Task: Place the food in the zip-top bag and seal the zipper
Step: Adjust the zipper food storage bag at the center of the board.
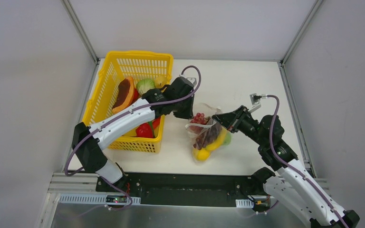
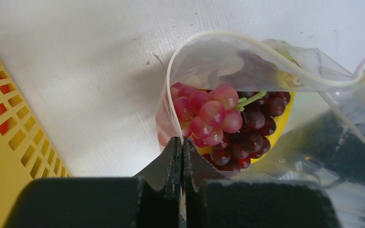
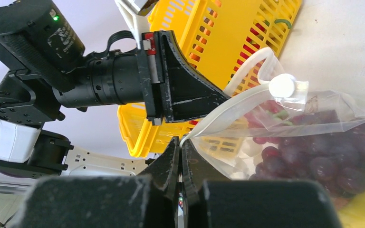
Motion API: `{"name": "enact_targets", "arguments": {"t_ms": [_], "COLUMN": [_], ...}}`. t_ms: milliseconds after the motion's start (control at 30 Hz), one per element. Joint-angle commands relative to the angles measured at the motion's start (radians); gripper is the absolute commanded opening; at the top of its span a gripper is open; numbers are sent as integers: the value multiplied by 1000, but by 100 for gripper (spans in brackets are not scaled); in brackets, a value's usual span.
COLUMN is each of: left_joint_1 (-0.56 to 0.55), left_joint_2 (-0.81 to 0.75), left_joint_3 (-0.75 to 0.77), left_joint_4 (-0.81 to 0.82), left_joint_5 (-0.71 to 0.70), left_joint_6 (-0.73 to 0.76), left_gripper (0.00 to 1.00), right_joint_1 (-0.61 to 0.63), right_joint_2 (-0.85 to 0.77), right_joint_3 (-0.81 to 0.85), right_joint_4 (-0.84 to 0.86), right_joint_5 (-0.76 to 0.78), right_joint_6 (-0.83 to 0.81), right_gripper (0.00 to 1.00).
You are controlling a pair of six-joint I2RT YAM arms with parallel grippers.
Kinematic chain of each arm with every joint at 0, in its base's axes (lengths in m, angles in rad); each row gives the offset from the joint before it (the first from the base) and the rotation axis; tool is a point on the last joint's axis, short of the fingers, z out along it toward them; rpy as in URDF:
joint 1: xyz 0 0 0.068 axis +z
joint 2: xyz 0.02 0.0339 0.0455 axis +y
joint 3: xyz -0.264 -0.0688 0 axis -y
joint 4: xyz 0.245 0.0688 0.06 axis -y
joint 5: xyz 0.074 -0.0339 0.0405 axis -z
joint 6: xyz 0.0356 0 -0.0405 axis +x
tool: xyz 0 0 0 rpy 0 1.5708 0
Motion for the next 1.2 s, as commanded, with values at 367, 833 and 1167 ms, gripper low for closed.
{"name": "enact_targets", "arguments": {"t_ms": [367,833,1167], "left_joint_1": [-30,-117,-114], "left_joint_2": [-147,-135,-121], "left_joint_3": [75,143,114], "left_joint_4": [84,-21,14], "left_joint_5": [225,-17,-74], "left_joint_6": [111,168,155], "left_gripper": [0,0,0], "right_joint_1": [3,4,2], "right_joint_2": [-3,23,47], "right_joint_3": [28,95,52], "right_joint_4": [-54,-46,-89], "right_joint_5": [213,151,205], "right_joint_6": [78,37,69], "right_gripper": [0,0,0]}}
